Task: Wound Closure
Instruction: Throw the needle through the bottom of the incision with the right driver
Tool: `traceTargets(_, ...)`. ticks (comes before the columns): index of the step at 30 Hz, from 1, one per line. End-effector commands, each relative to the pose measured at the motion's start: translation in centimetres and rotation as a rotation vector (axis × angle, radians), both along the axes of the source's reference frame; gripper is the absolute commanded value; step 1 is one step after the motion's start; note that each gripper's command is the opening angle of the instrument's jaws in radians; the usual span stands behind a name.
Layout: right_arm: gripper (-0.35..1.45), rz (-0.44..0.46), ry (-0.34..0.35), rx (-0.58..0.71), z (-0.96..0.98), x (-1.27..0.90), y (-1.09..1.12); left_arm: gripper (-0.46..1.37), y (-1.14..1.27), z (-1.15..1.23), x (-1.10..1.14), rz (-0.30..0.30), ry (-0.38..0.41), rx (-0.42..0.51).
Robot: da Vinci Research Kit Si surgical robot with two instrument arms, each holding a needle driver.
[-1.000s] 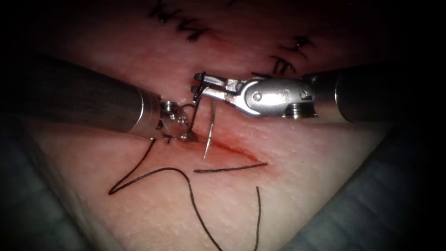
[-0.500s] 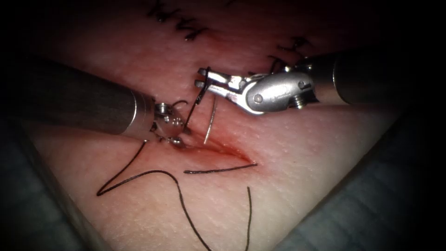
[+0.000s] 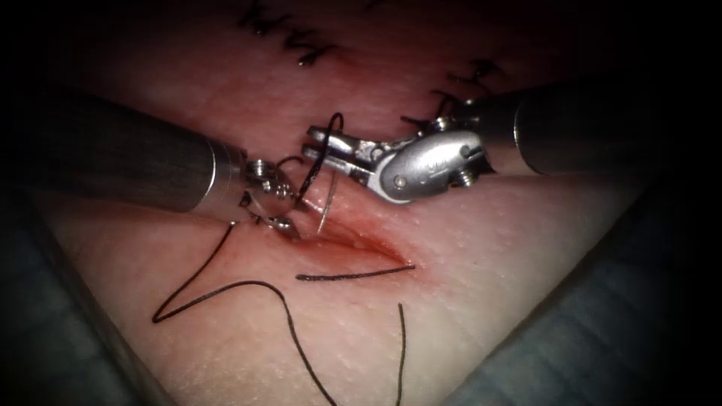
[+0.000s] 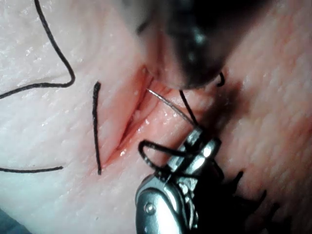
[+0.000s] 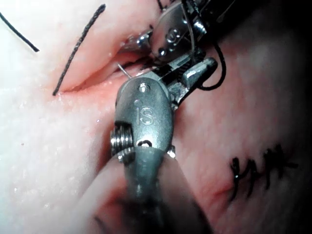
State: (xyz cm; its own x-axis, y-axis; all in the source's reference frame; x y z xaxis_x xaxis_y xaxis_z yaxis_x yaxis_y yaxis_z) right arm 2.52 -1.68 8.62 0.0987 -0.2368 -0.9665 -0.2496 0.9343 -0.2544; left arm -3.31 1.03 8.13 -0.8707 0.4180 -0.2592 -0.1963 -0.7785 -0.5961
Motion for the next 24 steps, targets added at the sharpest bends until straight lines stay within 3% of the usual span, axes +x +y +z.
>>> traceTargets(1,-0.35,0.01,0.001,-0.017,0.0,0.02,0.0,0.62,-0.01,-0.01,0.0,-0.006,0.001,0.0)
traceTargets(12,-0.35,0.046,-0.003,-0.104,0.05,0.11,-0.11,0.63,0.02,-0.12,0.06,-0.058,-0.034,0.026)
traceTargets(24,-0.35,0.065,-0.013,-0.139,0.29,0.3,-0.25,0.64,0.16,-0.61,0.13,-0.118,-0.057,0.026)
